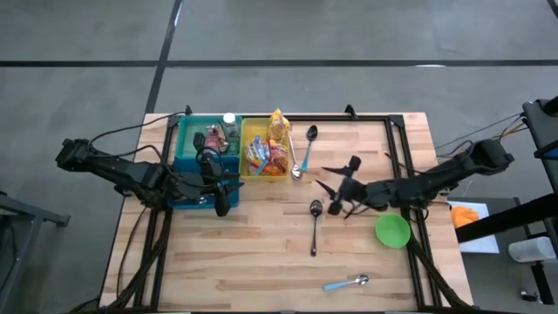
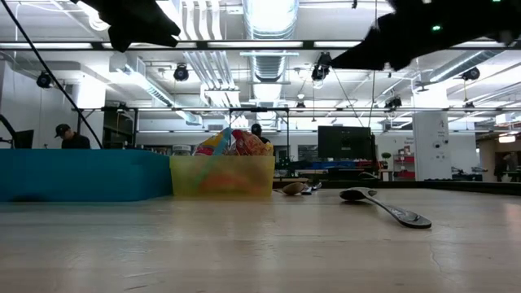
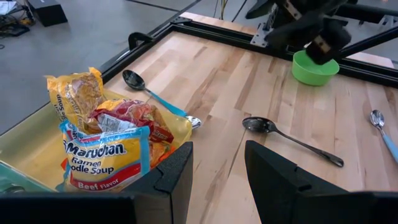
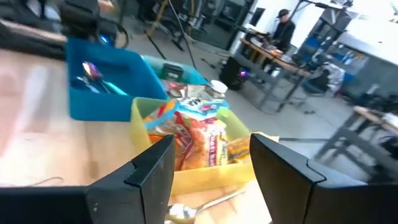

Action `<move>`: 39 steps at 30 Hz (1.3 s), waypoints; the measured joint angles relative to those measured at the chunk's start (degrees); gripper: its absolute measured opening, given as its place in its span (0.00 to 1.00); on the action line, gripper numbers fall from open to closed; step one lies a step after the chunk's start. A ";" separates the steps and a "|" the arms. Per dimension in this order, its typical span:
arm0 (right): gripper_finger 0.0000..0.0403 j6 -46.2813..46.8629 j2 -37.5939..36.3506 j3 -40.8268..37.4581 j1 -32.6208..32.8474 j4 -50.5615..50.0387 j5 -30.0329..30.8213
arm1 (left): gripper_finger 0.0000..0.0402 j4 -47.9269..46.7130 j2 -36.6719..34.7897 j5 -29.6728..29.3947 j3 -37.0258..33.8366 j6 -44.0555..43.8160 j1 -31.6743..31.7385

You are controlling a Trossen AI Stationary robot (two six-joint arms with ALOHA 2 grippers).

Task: Pick & Place Food Item
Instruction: Put the silver spoon into the blue bin

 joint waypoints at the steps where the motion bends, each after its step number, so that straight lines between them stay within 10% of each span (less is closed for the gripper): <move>1: 0.51 -0.90 1.60 1.25 -0.70 -0.23 0.01 | 0.36 0.00 0.00 0.00 0.00 0.00 0.00; 14: 0.51 9.10 19.38 24.12 -12.22 -39.75 -15.79 | 0.36 -0.17 0.00 -0.01 0.00 -0.02 -0.01; 39: 0.51 4.30 38.92 30.00 -15.32 -39.77 -15.39 | 0.36 -0.17 0.00 0.00 0.00 -0.02 -0.02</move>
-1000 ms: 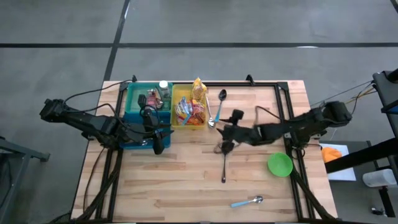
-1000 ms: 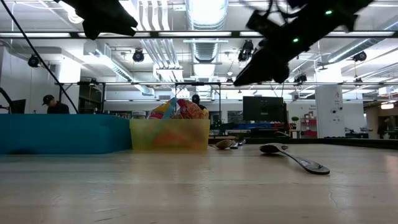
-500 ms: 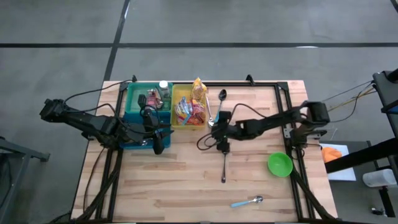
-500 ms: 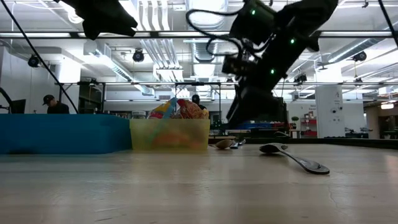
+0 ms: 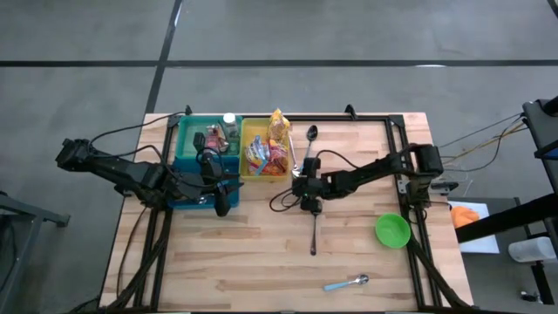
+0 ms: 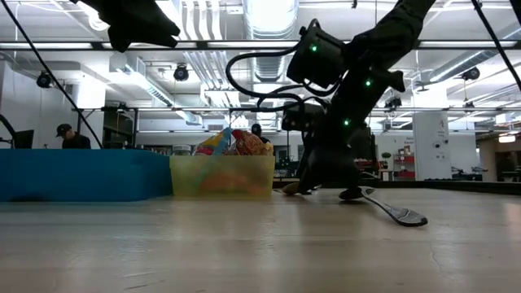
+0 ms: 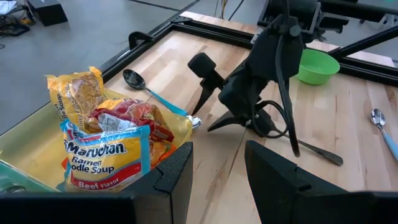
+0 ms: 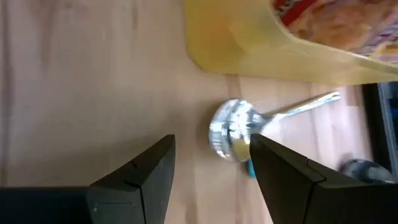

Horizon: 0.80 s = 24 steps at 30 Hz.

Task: Pick & Place Food Item
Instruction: Put the silver spoon into the blue bin

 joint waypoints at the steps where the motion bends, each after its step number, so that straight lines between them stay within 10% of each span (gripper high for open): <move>1: 0.51 -0.02 0.02 0.00 -0.13 0.04 0.40 | 0.36 0.00 0.02 -0.02 0.00 -0.02 0.02; 24: 0.51 -2.02 -0.39 -0.20 0.26 -0.75 -3.46 | 0.36 -0.03 0.00 0.00 0.00 -0.01 0.01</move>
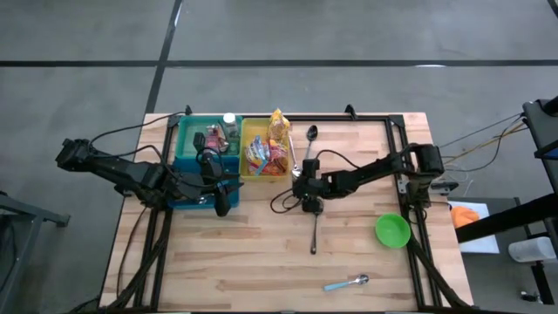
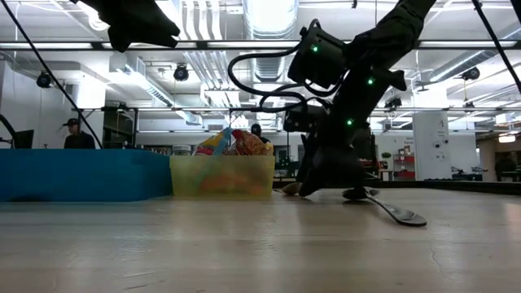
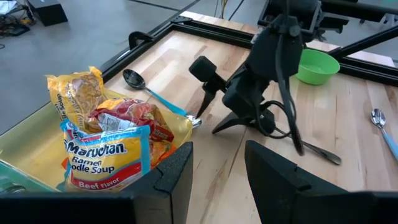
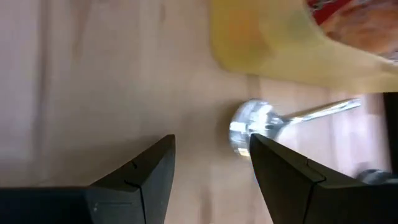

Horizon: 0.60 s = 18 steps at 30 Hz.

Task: Pick & Place Food Item
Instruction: Put the silver spoon into the blue bin

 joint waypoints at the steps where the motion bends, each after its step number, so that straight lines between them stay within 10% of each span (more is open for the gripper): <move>1: 0.51 0.56 -0.03 0.00 0.24 -0.20 -0.37 | 0.36 -0.01 0.00 -0.01 0.00 0.01 -0.01; 18: 0.51 -4.16 -3.81 3.39 1.40 -3.36 4.03 | 0.36 -0.10 0.01 0.00 0.00 0.01 -0.01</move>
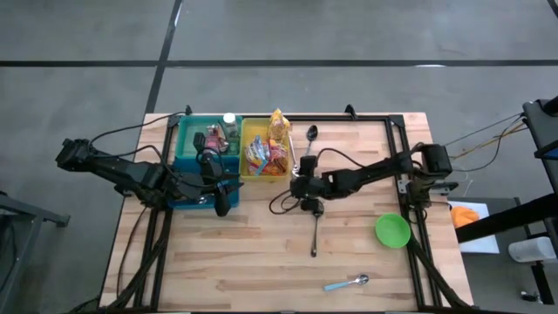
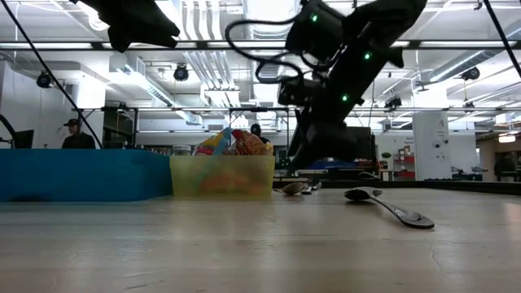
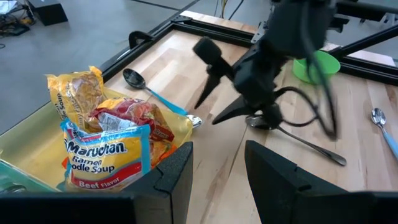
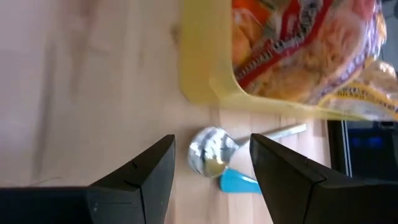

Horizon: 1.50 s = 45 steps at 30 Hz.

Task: Pick & Place Food Item
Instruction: Put the silver spoon into the blue bin

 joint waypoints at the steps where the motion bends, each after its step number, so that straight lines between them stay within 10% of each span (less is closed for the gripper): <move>1: 0.51 0.00 0.44 0.00 -0.54 0.22 -0.02 | 0.36 0.00 0.02 0.00 0.00 0.00 0.00; 45: 0.51 4.72 9.72 2.25 -7.04 0.86 -1.84 | 0.36 -0.13 0.02 0.00 0.00 0.00 0.00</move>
